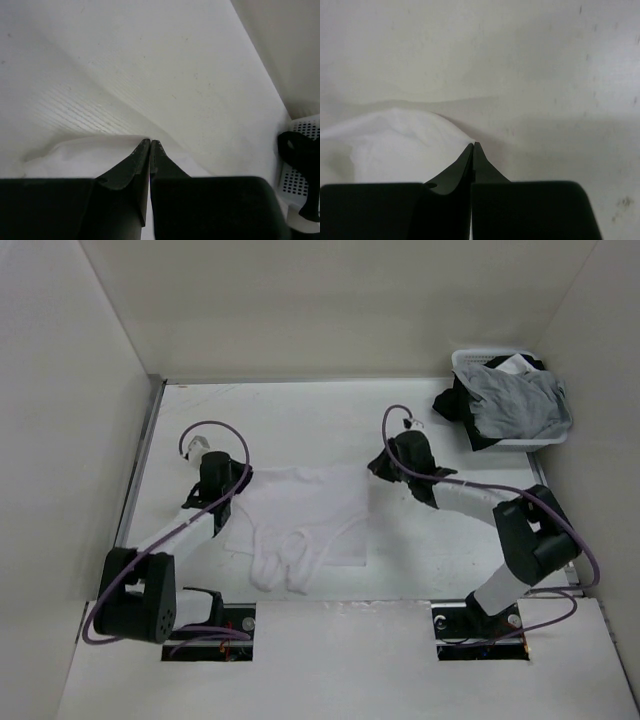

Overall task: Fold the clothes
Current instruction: Fold the tank top

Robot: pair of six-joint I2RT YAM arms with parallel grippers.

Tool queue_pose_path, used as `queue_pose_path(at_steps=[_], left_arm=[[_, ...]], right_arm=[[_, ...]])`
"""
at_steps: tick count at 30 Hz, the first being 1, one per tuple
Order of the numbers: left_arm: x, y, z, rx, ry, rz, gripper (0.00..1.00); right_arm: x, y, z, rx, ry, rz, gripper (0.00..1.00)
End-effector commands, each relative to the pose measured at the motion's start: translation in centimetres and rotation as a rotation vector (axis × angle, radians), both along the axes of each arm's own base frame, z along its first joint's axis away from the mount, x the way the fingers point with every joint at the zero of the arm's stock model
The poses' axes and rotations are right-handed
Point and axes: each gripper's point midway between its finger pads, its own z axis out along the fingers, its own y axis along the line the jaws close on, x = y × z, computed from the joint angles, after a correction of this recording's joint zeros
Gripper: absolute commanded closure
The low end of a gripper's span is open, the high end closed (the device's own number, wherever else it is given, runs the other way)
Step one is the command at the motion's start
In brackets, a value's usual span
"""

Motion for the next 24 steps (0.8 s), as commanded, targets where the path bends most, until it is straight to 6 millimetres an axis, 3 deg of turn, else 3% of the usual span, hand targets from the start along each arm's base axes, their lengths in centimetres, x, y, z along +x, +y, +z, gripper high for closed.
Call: queue_pose_path(at_steps=[1, 6, 9, 17, 24], left_arm=[[3.6, -0.6, 2.9, -0.05, -0.107, 0.022, 1.0], [7.3, -0.3, 1.5, -0.094, -0.081, 0.043, 1.0], [7.8, -0.9, 1.7, -0.15, -0.097, 0.023, 1.0], [3.6, -1.5, 3.2, -0.166, -0.15, -0.025, 1.0], [-1.4, -2.1, 3.6, -0.179, -0.174, -0.092, 1.0]], right_arm=[[5.1, -1.2, 2.7, -0.036, -0.087, -0.026, 1.0], [10.1, -2.2, 3.8, -0.053, -0.094, -0.051, 1.0], [10.6, -2.1, 4.7, -0.056, -0.105, -0.051, 1.0], [6.2, -3.9, 4.7, -0.055, -0.114, -0.069, 0.99], [0.8, -4.6, 4.6, -0.046, -0.129, -0.07, 0.99]])
